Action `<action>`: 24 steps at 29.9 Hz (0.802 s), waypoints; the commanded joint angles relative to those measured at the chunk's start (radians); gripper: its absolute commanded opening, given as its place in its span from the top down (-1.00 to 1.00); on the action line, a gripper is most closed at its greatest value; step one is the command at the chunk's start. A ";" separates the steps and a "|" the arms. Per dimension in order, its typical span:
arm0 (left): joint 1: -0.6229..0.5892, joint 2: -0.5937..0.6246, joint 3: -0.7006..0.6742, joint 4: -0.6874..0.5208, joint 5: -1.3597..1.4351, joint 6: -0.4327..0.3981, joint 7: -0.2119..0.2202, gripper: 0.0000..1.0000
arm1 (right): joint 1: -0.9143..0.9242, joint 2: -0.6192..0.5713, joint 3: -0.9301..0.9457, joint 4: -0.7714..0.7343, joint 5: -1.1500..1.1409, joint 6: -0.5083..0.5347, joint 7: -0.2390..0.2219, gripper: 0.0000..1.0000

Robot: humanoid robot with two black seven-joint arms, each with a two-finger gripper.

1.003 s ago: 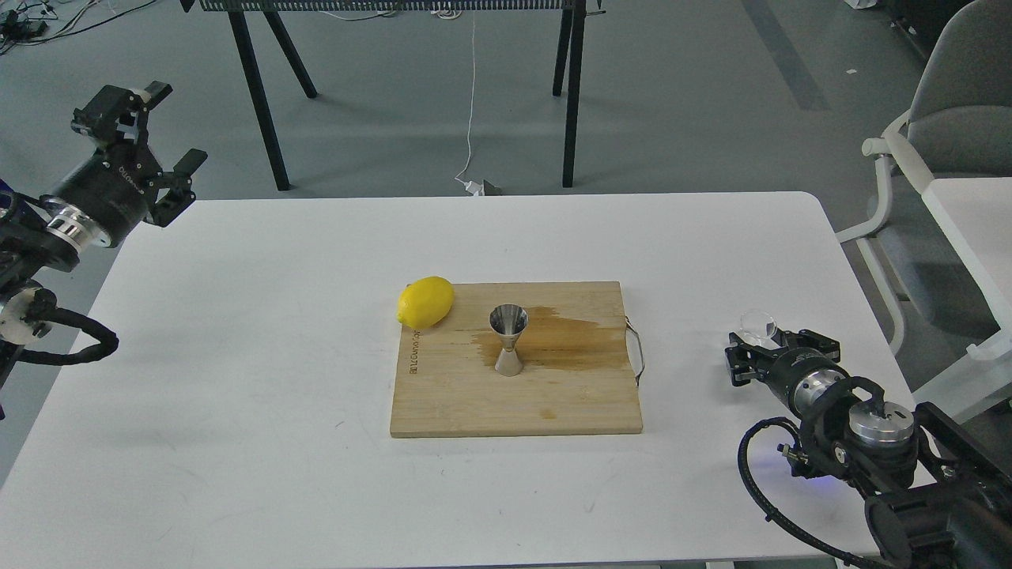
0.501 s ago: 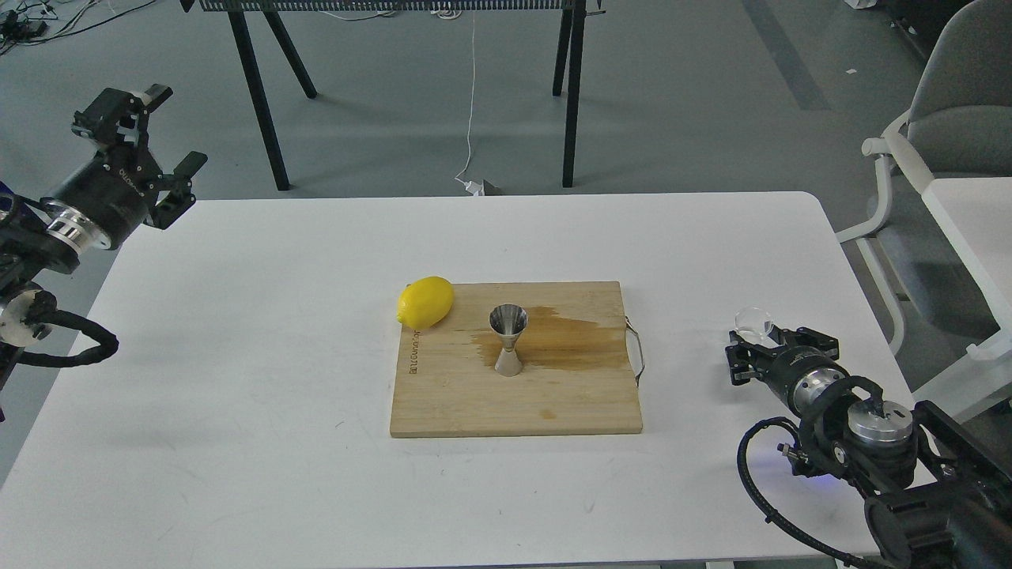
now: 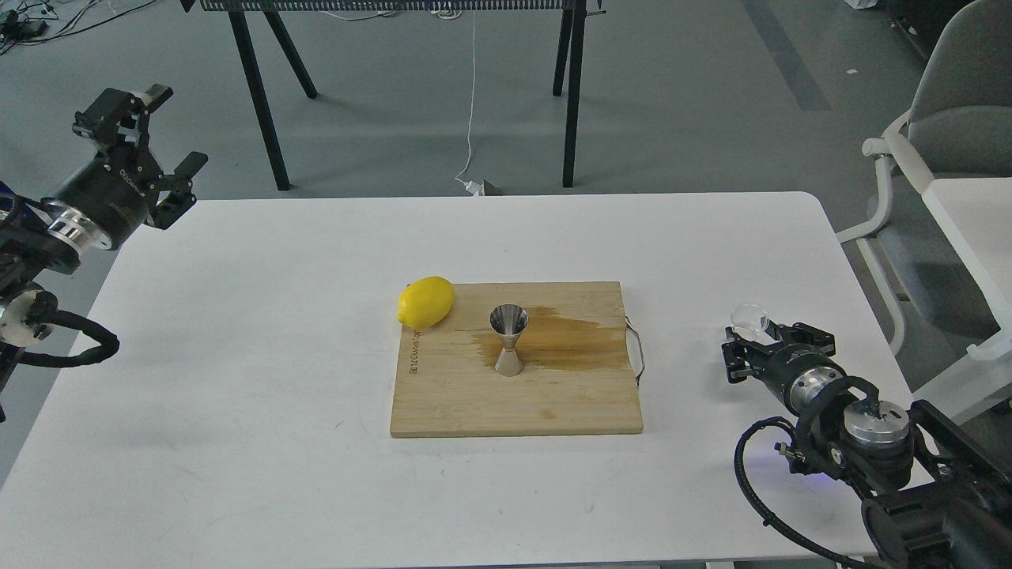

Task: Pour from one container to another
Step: 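Close the right gripper around the small clear glass, then lift the glass with the right gripper and carry it over the jigger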

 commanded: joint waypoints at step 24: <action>0.000 -0.002 0.000 0.000 0.000 0.000 0.000 -1.00 | 0.000 -0.005 -0.047 0.090 -0.055 0.019 0.005 0.05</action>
